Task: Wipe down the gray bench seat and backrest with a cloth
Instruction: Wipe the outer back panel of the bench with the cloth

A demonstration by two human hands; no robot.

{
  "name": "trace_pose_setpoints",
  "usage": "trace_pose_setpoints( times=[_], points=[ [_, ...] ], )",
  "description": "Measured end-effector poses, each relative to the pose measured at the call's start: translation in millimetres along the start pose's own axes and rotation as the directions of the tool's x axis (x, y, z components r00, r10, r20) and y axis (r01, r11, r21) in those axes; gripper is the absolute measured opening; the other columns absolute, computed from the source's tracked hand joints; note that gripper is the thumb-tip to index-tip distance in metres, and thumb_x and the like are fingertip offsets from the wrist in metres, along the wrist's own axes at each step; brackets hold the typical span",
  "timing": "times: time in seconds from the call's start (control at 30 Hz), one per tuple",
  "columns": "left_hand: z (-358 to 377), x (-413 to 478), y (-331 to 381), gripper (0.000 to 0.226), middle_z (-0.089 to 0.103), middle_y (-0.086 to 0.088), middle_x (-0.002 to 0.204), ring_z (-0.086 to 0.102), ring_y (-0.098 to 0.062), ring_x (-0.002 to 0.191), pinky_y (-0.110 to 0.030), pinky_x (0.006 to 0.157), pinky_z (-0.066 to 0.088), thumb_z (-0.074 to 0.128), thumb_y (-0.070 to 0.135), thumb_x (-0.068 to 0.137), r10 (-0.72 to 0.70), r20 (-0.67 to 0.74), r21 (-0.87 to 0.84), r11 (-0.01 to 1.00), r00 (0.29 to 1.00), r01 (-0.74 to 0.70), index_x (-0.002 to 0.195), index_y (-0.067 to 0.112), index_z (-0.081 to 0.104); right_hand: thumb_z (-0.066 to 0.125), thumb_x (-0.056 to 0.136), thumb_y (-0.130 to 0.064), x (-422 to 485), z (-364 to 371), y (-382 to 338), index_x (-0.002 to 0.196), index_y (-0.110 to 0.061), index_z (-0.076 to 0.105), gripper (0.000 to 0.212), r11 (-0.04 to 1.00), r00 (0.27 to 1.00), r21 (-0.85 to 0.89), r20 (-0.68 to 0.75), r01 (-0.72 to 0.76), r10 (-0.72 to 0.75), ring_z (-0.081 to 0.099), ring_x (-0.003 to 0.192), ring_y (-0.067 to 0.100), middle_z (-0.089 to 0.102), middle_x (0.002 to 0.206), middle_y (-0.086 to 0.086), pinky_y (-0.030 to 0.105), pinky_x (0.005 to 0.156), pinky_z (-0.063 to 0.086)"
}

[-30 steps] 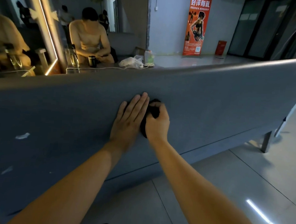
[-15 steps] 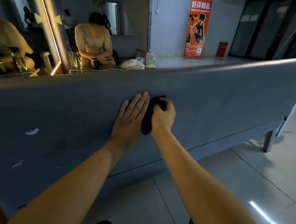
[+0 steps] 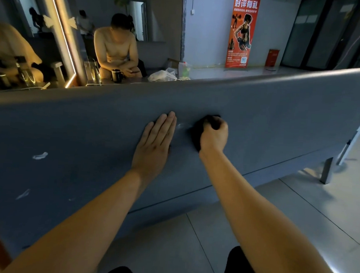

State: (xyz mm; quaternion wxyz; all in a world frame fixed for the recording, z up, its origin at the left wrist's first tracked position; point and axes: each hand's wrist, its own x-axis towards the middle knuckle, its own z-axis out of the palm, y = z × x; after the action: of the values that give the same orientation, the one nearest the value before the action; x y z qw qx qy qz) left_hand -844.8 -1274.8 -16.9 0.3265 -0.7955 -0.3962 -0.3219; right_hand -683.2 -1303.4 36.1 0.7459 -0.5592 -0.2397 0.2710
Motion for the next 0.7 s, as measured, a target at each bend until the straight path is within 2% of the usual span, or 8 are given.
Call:
trace_pose_setpoints(
  times=[0.13, 0.23, 0.27, 0.33, 0.43, 0.5, 0.6, 0.7],
  points=[
    [3, 2, -1, 0.097, -0.019, -0.002, 0.168, -0.013, -0.019, 0.156, -0.037, 0.126, -0.007, 0.06, 0.028, 0.097, -0.009, 0.019, 0.064, 0.998, 1.0, 0.008, 0.161, 0.009, -0.009, 0.06, 0.097, -0.011, -43, 30, 14, 0.107, -0.024, 0.061, 0.016, 0.997, 0.979, -0.012, 0.192, 0.074, -0.07, 0.063, 0.097, 0.009, 0.066, 0.103, -0.008, 0.023, 0.085, 0.054],
    [3, 0, -7, 0.101, -0.02, 0.0, 0.168, -0.014, -0.018, 0.156, -0.036, 0.126, -0.009, 0.064, 0.031, 0.095, 0.009, 0.051, 0.076, 0.997, 0.999, -0.013, 0.161, 0.009, -0.009, 0.06, 0.095, -0.006, -46, 25, 18, 0.106, -0.023, 0.063, 0.02, 0.985, 0.943, -0.081, 0.312, 0.15, -0.118, 0.062, 0.094, -0.002, 0.067, 0.102, -0.011, 0.011, 0.079, 0.051],
    [2, -1, -8, 0.1, -0.019, 0.0, 0.169, -0.013, -0.018, 0.156, -0.036, 0.126, -0.008, 0.064, 0.031, 0.095, 0.02, 0.051, 0.075, 0.997, 0.998, -0.024, 0.161, 0.009, -0.007, 0.06, 0.093, -0.005, -41, 22, 17, 0.105, -0.023, 0.064, 0.022, 0.977, 0.94, -0.103, 0.306, 0.189, -0.149, 0.062, 0.093, -0.003, 0.067, 0.1, -0.013, 0.01, 0.078, 0.051],
    [1, -2, -9, 0.091, -0.016, -0.001, 0.169, -0.008, -0.018, 0.157, -0.037, 0.127, -0.005, 0.06, 0.025, 0.099, 0.031, 0.032, 0.061, 0.998, 0.999, -0.033, 0.162, 0.008, -0.004, 0.059, 0.093, -0.003, -24, 14, 14, 0.102, -0.023, 0.064, 0.023, 0.976, 0.968, -0.099, 0.181, 0.195, -0.175, 0.063, 0.093, 0.006, 0.065, 0.1, -0.012, 0.016, 0.078, 0.053],
    [1, -1, -8, 0.086, -0.018, 0.001, 0.169, -0.008, -0.017, 0.157, -0.035, 0.126, -0.006, 0.056, 0.022, 0.102, 0.015, 0.019, 0.028, 0.999, 1.0, -0.016, 0.162, 0.01, -0.004, 0.062, 0.098, -0.011, 4, 7, 7, 0.103, -0.021, 0.061, 0.011, 1.0, 0.998, -0.01, -0.066, 0.01, -0.011, 0.06, 0.092, 0.018, 0.049, 0.118, -0.004, 0.027, 0.084, 0.052],
    [3, 0, -7, 0.085, -0.02, 0.001, 0.168, -0.011, -0.017, 0.156, -0.035, 0.126, -0.008, 0.055, 0.023, 0.102, 0.015, 0.014, 0.035, 0.999, 1.0, -0.016, 0.162, 0.01, -0.004, 0.063, 0.099, -0.017, 4, 13, 7, 0.103, -0.022, 0.057, 0.009, 0.999, 0.993, 0.013, -0.107, -0.049, 0.05, 0.059, 0.097, 0.021, 0.042, 0.123, -0.002, 0.031, 0.091, 0.051],
    [5, -2, -6, 0.08, -0.021, -0.002, 0.168, -0.013, -0.019, 0.156, -0.037, 0.126, -0.007, 0.045, 0.026, 0.102, 0.03, -0.006, 0.095, 0.995, 1.0, -0.03, 0.161, 0.007, -0.006, 0.06, 0.1, -0.016, -27, 35, 15, 0.105, -0.024, 0.058, 0.01, 0.999, 0.999, 0.046, -0.046, -0.028, 0.03, 0.063, 0.104, 0.02, 0.06, 0.11, -0.003, 0.032, 0.09, 0.052],
    [2, -3, -10, 0.081, -0.024, -0.002, 0.167, -0.016, -0.019, 0.155, -0.036, 0.126, -0.008, 0.038, 0.03, 0.1, 0.053, 0.042, 0.087, 0.995, 0.998, -0.057, 0.16, 0.008, -0.011, 0.056, 0.1, -0.011, -61, 43, 30, 0.11, -0.02, 0.065, 0.017, 1.0, 0.985, 0.001, 0.17, -0.002, 0.001, 0.065, 0.094, 0.006, 0.068, 0.102, -0.008, 0.017, 0.079, 0.052]
  ],
)
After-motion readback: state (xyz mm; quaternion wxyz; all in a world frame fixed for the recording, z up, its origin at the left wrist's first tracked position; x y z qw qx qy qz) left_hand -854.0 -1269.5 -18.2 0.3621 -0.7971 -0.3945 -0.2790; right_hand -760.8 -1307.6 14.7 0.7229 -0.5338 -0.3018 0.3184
